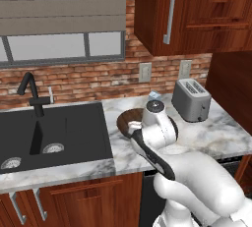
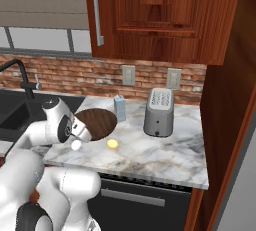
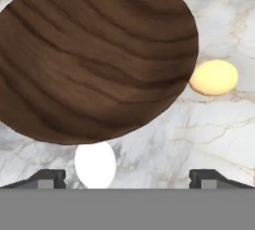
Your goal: Gather the eggs and milk located in the vicinity of the sink area and place them right next to the bowl.
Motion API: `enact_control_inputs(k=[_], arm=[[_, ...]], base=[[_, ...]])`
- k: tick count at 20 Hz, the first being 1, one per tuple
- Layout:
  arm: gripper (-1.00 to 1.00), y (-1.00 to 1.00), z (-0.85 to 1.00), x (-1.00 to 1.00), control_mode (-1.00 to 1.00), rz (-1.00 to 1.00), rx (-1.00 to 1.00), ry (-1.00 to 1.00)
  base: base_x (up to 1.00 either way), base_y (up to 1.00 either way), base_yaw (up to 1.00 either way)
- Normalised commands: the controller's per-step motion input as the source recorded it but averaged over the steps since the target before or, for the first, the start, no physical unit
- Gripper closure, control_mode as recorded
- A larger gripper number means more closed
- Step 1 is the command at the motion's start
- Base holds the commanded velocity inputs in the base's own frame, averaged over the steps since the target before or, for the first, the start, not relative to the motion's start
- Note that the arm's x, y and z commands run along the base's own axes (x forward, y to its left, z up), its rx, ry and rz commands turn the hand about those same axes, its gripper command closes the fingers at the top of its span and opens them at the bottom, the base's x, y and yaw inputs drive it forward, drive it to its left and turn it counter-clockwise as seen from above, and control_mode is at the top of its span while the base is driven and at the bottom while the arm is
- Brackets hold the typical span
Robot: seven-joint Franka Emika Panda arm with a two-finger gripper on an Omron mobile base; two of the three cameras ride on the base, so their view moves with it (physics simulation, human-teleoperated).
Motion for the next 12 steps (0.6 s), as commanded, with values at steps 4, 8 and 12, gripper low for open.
enact_control_inputs(k=[4,8,12], arm=[[-1.00,0.00,0.01,-0.69,-1.00,0.00,0.00,-0.07],[-1.00,-0.11,0.19,-0.84,-1.00,0.00,0.04,-0.09],[-1.00,-0.23,0.15,-0.76,-1.00,0.00,0.07,-0.02]], base=[[0.00,0.00,0.00],[0.00,0.00,0.00],[0.00,0.00,0.00]])
